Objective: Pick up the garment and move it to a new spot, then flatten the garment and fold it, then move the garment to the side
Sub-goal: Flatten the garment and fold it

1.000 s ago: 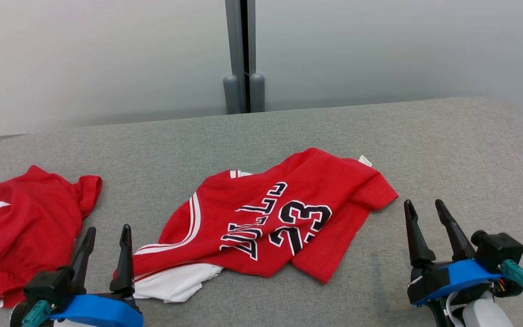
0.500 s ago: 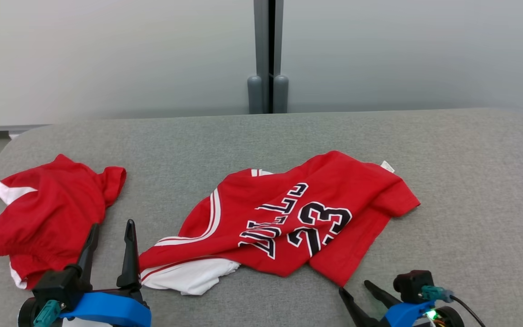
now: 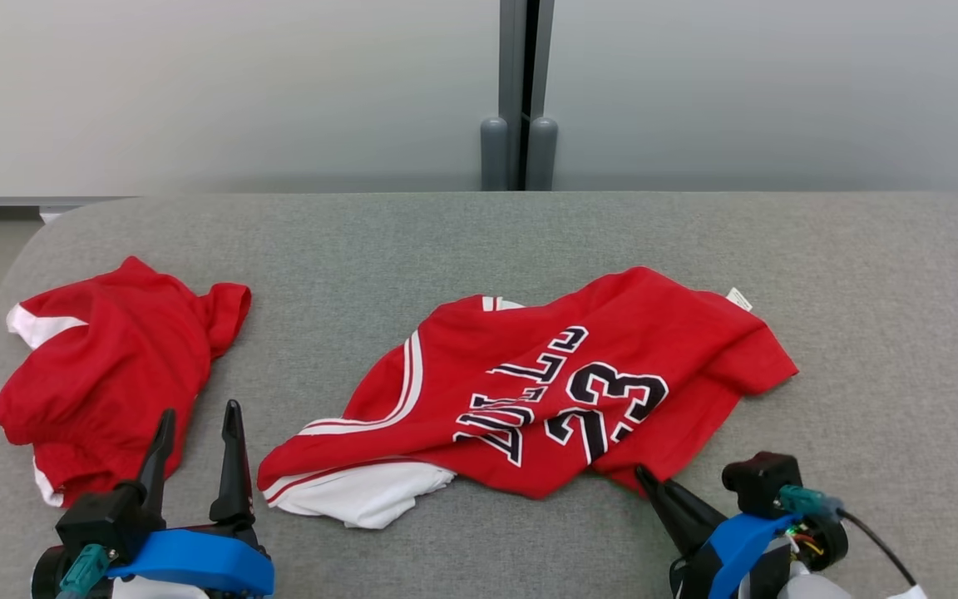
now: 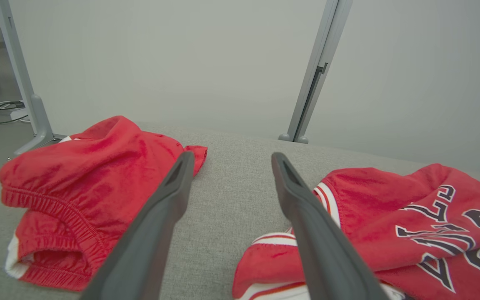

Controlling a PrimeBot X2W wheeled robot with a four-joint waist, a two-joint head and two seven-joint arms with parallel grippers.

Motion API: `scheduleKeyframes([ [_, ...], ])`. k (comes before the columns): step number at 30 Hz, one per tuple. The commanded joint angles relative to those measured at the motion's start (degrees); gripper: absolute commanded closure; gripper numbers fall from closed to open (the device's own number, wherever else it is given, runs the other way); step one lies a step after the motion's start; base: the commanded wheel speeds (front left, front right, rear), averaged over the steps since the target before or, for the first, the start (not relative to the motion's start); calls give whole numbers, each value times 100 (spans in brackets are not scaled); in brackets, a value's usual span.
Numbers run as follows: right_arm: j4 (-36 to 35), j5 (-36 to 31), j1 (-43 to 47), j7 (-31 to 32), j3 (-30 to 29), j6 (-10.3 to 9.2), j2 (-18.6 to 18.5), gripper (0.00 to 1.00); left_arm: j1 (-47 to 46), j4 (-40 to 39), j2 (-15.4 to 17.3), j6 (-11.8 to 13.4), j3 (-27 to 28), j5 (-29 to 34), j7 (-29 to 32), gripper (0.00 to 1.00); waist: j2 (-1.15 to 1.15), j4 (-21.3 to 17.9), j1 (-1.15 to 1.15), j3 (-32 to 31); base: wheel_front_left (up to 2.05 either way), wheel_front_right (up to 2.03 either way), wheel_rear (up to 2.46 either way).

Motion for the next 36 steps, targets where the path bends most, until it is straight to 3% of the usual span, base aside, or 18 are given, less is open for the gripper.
scheduleKeyframes([
  [1,-208,99,29,-40,69,1,-113,100,-45,18,-6,-1,7,-27,-33,0,0,-41,0,5,0,0,0],
  [5,-1194,740,205,51,210,1,-625,100,-20,79,-15,-14,11,-66,-51,0,0,-199,0,15,0,0,0],
  [11,-2554,1877,416,425,-35,1,-1468,100,-91,148,-7,-91,-2,-114,-54,0,0,-421,0,39,0,0,0],
  [17,-3203,2852,199,878,-454,1,-2066,100,-264,174,-34,-158,-88,-87,-54,0,0,-361,0,210,0,0,0],
  [22,-2585,3270,-603,1502,-571,1,-2399,100,-535,214,-107,-229,-182,-88,-57,0,0,-31,0,657,0,0,0],
  [26,-1417,3292,-1479,1893,-394,1,-2311,100,-761,365,-220,-297,-237,-96,-67,0,0,299,0,1011,0,0,0],
  [30,-269,3261,-2144,1802,-213,1,-2063,100,-928,576,-319,-379,-248,-71,-88,0,0,519,0,1188,0,0,0],
  [31,-3,3252,-2240,1726,-183,1,-1997,69,-953,624,-337,-394,-251,-67,-88,0,0,545,0,1188,0,0,0],
  [32,181,3231,-2324,1641,-132,1,-1941,0,-972,673,-350,-411,-240,-58,-91,0,0,556,0,1174,0,0,0],
  [36,573,3180,-2437,1182,92,1,-1873,0,-956,784,-380,-447,-153,-22,-94,0,0,440,0,988,0,0,0],
])
